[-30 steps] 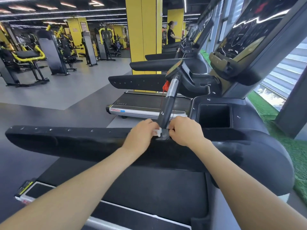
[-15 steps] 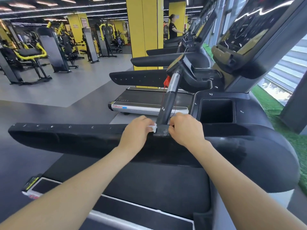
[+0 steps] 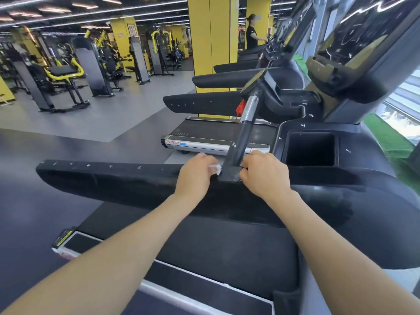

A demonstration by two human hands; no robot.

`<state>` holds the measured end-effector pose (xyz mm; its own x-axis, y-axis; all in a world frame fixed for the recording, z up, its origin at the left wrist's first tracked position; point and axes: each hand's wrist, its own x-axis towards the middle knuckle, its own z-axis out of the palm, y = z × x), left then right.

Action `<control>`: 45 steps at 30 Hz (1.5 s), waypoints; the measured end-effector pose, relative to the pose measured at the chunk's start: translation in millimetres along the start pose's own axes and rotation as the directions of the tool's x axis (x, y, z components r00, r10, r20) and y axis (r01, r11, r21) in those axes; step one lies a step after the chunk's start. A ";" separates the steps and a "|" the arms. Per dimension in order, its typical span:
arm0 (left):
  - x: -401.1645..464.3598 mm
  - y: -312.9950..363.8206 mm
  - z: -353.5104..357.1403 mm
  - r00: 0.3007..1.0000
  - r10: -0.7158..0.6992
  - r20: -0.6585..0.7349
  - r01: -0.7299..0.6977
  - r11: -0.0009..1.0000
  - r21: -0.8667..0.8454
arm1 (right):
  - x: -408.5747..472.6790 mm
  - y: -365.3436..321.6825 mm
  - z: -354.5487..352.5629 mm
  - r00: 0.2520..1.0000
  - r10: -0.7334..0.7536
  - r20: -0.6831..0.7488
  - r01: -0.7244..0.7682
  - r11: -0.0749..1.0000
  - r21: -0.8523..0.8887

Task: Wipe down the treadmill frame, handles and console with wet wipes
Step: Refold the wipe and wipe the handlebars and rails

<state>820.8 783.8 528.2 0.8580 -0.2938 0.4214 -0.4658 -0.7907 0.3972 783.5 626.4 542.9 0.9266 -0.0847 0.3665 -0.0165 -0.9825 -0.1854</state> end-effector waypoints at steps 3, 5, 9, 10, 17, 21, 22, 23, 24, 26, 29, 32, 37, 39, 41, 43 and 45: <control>-4.0 -43.3 -20.3 0.999 0.001 0.053 -0.003 0.999 0.037 | 2.1 3.3 0.2 1.000 0.024 0.002 -0.024 1.000 0.012; -10.5 -79.3 -35.9 0.997 -0.065 0.029 0.062 0.994 0.087 | 1.6 0.7 -1.0 0.999 0.034 0.013 -0.034 0.999 0.000; -2.6 -80.2 -37.4 0.999 -0.037 0.010 0.036 0.997 0.072 | 3.2 -7.2 -4.5 0.993 0.100 0.055 -0.099 0.995 -0.027; 2.1 -71.7 -32.4 0.999 0.000 0.042 -0.003 0.999 0.052 | 3.1 -9.6 -5.5 0.990 0.122 0.073 -0.120 0.992 -0.034; 22.8 -67.3 -31.6 0.936 0.241 0.257 -0.235 0.970 -0.055 | 9.0 -75.2 5.2 0.985 0.152 0.086 -0.149 0.988 -0.041; 20.0 -136.9 -51.6 0.948 0.259 0.187 -0.246 0.965 -0.091 | 23.5 -104.0 18.3 0.971 0.199 0.132 -0.192 0.979 -0.061; 20.1 -149.2 -55.9 0.947 0.254 0.197 -0.238 0.966 -0.105 | 24.1 -106.7 21.8 0.964 0.226 0.137 -0.219 0.973 -0.066; 20.8 -155.5 -59.2 0.945 0.252 0.210 -0.232 0.966 -0.115 | 23.8 -108.4 24.7 0.958 0.254 0.135 -0.247 0.967 -0.065; 21.1 -159.3 -59.7 0.945 0.250 0.214 -0.228 0.966 -0.121 | 23.6 -109.4 27.2 0.952 0.277 0.133 -0.271 0.961 -0.061; 22.9 -157.5 -59.0 0.951 0.247 0.183 -0.228 0.966 -0.118 | 23.2 -110.3 29.4 0.943 0.306 0.133 -0.302 0.952 -0.053; 26.0 -139.8 -48.8 0.960 0.219 0.177 -0.206 0.974 -0.091 | 24.3 -112.9 29.4 0.941 0.312 0.133 -0.307 0.950 -0.061; 29.3 -113.9 -41.4 0.958 0.223 0.181 -0.207 0.973 -0.106 | 25.3 -116.1 29.3 0.950 0.279 0.138 -0.260 0.956 -0.139; 25.5 -151.0 -59.0 0.946 0.214 0.245 -0.210 0.977 -0.041 | 34.3 -112.5 23.9 0.947 0.270 0.173 -0.236 0.952 -0.194; 22.0 -175.2 -69.5 0.966 0.139 0.217 -0.138 0.990 -0.018 | 38.2 -114.4 22.7 0.943 0.276 0.186 -0.241 0.951 -0.192; 19.6 -181.2 -72.2 0.980 0.096 0.173 -0.100 0.995 0.012 | 38.4 -117.1 23.7 0.939 0.279 0.199 -0.253 0.956 -0.147; 20.8 -168.4 -67.5 0.984 0.093 0.151 -0.099 0.995 0.031 | 35.8 -119.2 26.6 0.941 0.266 0.209 -0.251 0.963 -0.094; 23.1 -147.1 -59.0 0.981 0.118 0.153 -0.121 0.993 0.007 | 33.7 -119.3 30.2 0.950 0.242 0.196 -0.231 0.970 -0.077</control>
<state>896.4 925.0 527.6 0.8197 -0.4639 0.3359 -0.5646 -0.7532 0.3376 828.0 745.8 549.8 0.9502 -0.2859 0.1242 -0.2593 -0.9461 -0.1942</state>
